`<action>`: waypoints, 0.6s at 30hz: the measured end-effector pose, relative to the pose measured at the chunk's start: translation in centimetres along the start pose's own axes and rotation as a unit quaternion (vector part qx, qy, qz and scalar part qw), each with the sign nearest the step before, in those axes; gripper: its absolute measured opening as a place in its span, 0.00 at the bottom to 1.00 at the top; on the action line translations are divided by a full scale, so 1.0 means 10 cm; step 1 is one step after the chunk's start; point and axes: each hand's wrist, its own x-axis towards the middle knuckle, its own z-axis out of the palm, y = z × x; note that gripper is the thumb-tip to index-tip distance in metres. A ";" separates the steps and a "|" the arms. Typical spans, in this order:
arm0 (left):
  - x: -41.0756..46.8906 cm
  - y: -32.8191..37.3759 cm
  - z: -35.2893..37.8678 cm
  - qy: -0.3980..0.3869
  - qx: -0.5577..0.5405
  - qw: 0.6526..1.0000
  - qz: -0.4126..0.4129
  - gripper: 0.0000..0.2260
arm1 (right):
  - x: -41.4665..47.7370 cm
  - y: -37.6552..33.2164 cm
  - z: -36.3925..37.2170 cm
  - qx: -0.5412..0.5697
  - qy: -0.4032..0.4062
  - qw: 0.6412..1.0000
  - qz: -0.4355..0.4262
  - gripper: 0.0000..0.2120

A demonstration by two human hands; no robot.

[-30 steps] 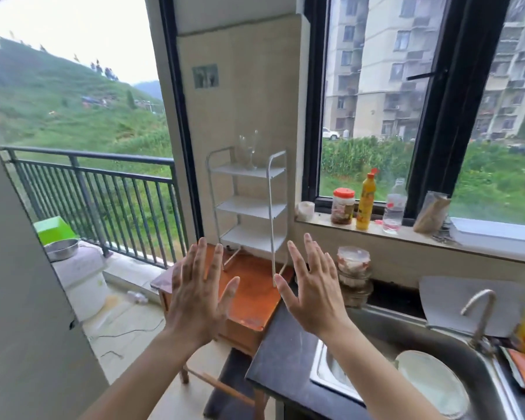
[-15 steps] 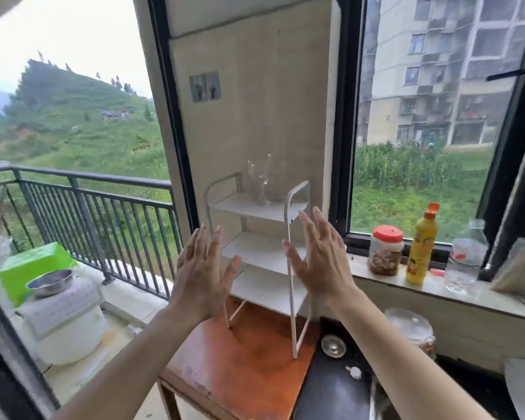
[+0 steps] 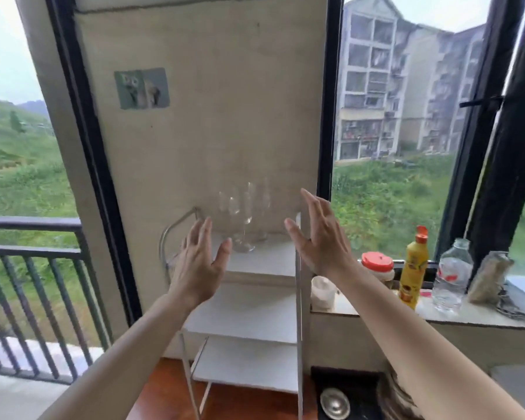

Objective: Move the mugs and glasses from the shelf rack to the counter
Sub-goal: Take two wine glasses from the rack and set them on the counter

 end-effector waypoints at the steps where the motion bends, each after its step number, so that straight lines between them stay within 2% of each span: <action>1: 0.16 -0.06 0.01 0.002 -0.011 1.000 0.004 0.31 | 0.11 -0.02 0.06 0.006 -0.002 1.000 0.015 0.33; 9: 1.22 -0.38 0.15 -0.068 -0.133 0.989 0.008 0.27 | 0.89 -0.02 0.60 0.051 -0.048 0.989 0.132 0.30; 16: 1.46 -0.41 0.28 -0.089 -0.230 0.969 0.005 0.21 | 1.13 -0.04 0.79 0.086 -0.073 0.983 0.145 0.25; 18: 1.46 -0.40 0.32 -0.080 -0.235 0.968 0.019 0.18 | 1.14 -0.04 0.80 0.099 -0.061 0.983 0.144 0.20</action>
